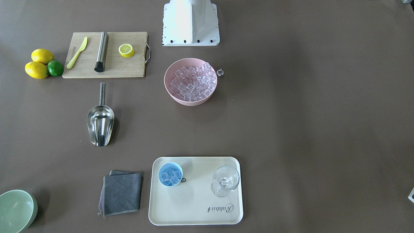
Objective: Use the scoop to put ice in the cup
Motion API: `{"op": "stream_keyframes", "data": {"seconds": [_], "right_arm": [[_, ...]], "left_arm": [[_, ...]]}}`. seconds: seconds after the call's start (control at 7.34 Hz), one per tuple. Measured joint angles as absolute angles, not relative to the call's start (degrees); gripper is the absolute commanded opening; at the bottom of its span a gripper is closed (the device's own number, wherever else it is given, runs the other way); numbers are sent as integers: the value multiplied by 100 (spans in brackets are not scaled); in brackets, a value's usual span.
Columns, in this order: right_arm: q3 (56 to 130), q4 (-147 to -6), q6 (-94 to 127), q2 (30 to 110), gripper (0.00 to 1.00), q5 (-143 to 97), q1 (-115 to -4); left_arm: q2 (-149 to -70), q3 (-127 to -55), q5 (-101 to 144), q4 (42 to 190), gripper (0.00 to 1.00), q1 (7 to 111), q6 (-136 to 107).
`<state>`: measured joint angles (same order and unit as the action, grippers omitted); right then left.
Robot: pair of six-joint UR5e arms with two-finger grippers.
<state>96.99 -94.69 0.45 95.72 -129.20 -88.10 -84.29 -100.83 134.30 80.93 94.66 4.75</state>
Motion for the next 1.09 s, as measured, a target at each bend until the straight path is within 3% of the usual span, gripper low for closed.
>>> {"op": "stream_keyframes", "data": {"seconds": [1.09], "right_arm": [[9674, -9440, 27, 9529, 100, -12990, -9037]], "left_arm": [[-8438, -10073, 13430, 8095, 98, 9466, 475]]}}
